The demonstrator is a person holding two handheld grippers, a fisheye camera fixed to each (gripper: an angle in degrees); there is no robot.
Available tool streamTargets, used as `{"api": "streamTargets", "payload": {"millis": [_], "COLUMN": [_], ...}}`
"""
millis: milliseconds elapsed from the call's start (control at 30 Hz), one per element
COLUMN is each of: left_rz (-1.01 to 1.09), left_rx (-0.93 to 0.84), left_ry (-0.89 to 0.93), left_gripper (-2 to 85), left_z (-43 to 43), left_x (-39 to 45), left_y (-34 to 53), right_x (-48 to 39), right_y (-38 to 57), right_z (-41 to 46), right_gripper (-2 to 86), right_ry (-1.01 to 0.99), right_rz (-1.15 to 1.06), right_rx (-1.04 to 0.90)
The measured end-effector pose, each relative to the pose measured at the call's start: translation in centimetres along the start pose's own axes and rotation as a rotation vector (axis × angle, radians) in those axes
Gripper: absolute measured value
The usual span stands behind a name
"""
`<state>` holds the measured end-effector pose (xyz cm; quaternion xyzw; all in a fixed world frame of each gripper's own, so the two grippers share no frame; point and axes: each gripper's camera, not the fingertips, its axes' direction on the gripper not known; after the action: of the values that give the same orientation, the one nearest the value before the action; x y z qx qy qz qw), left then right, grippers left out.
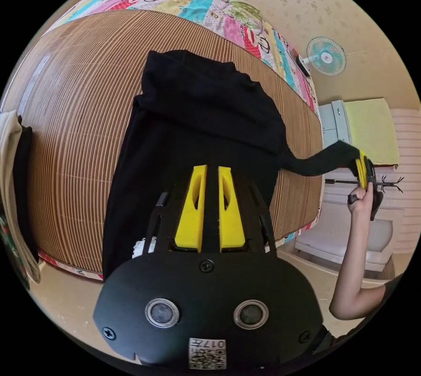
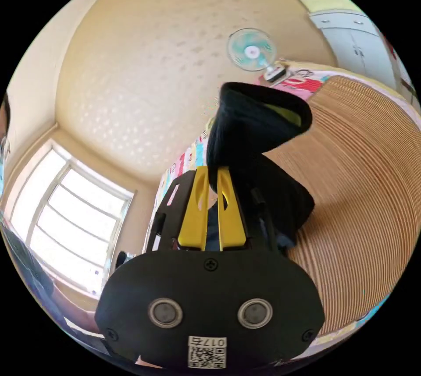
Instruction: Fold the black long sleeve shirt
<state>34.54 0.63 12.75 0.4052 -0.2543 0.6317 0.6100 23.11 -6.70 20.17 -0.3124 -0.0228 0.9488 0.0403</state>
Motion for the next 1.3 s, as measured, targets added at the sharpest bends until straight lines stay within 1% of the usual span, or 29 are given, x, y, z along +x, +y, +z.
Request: {"api": "streamTargets", "payload": {"millis": [33, 67, 100, 133, 167, 200, 267, 367, 467, 533, 600, 700, 767, 800, 833, 900, 1033, 1100, 1167, 1200, 1233, 1300], "left_rz": [-0.006, -0.011, -0.031, -0.065, -0.085, -0.119, -0.141, -0.134, -0.119, -0.083, -0.032, -0.018, -0.002, -0.002, 0.029, 0.115, 0.198, 0.176, 0.114, 0.049, 0.005, 0.004], "left_rx": [0.017, 0.025, 0.039, 0.051, 0.057, 0.074, 0.113, 0.177, 0.222, 0.249, 0.258, 0.221, 0.158, 0.097, 0.059, 0.047, 0.208, 0.191, 0.129, 0.087, 0.065, 0.053], "left_ry": [0.009, 0.017, 0.036, 0.052, 0.059, 0.073, 0.079, 0.060, 0.065, 0.087, 0.040, -0.103, -0.153, -0.172, -0.189, -0.214, -0.069, -0.084, -0.140, -0.169, -0.157, -0.084], "left_gripper": [5.9, 6.0, 6.3, 6.6, 6.8, 7.2, 7.6, 8.1, 8.9, 9.6, 10.2, 10.5, 9.5, 8.0, 6.9, 5.7, 5.1, 5.6, 6.2, 6.6, 7.2, 8.3], "left_z": [-0.3, -0.4, -0.6, -0.8, -0.9, -1.2, -2.0, -3.1, -3.3, -3.0, -2.4, -0.1, 2.1, 3.4, 3.9, 2.6, -6.0, -7.2, -6.3, -5.7, -5.6, -6.5], "left_x": [-0.2, -0.4, -1.0, -1.8, -2.3, -3.2, -4.3, -5.3, -5.9, -5.7, -4.8, -4.2, -4.3, -4.5, -4.2, -3.1, -1.5, -2.1, -4.1, -5.9, -7.6, -9.4], "left_y": [0.5, 0.7, 1.1, 1.4, 1.5, 1.7, 1.6, 0.1, -3.1, -6.8, -9.8, -14.1, -15.8, -16.5, -16.7, -16.2, -12.2, -11.3, -10.7, -10.1, -9.1, -6.9], "right_x": [-1.5, -3.6, -4.3, -4.2, -3.2, -2.1, -0.3, 3.0, 5.9, 7.0, 7.9, 7.9, 7.6, 7.5, 7.4, 6.9, 7.3, 8.1, 8.7, 8.9, 9.0, 9.2], "right_y": [0.4, 1.7, 3.7, 4.9, 7.3, 9.6, 12.2, 15.9, 19.2, 20.8, 22.4, 23.4, 23.7, 23.8, 23.8, 23.6, 23.6, 24.1, 24.3, 24.3, 24.2, 24.1], "right_z": [2.6, 7.8, 13.0, 15.6, 19.3, 20.9, 20.3, 16.7, 12.3, 10.0, 7.6, 5.9, 5.4, 5.2, 5.1, 4.7, 4.2, 4.1, 4.0, 3.6, 3.2, 1.1], "right_gripper": [3.9, 4.2, 4.4, 4.6, 4.9, 5.0, 4.5, 3.6, 3.3, 3.2, 3.0, 2.9, 2.8, 2.8, 2.8, 2.9, 3.3, 3.6, 4.1, 4.6, 5.1, 6.9], "right_ry": [-0.030, -0.074, -0.092, -0.100, -0.121, -0.150, -0.140, -0.083, -0.025, 0.009, 0.060, 0.092, 0.091, 0.072, 0.063, 0.057, 0.092, 0.116, 0.135, 0.148, 0.155, 0.189], "right_rz": [-0.048, -0.136, -0.177, -0.170, -0.133, -0.110, -0.060, 0.036, 0.126, 0.165, 0.196, 0.215, 0.234, 0.259, 0.269, 0.276, 0.290, 0.312, 0.321, 0.336, 0.343, 0.345], "right_rx": [-0.056, -0.193, -0.355, -0.446, -0.603, -0.684, -0.699, -0.708, -0.733, -0.753, -0.785, -0.804, -0.799, -0.794, -0.791, -0.777, -0.778, -0.787, -0.810, -0.815, -0.813, -0.810]}}
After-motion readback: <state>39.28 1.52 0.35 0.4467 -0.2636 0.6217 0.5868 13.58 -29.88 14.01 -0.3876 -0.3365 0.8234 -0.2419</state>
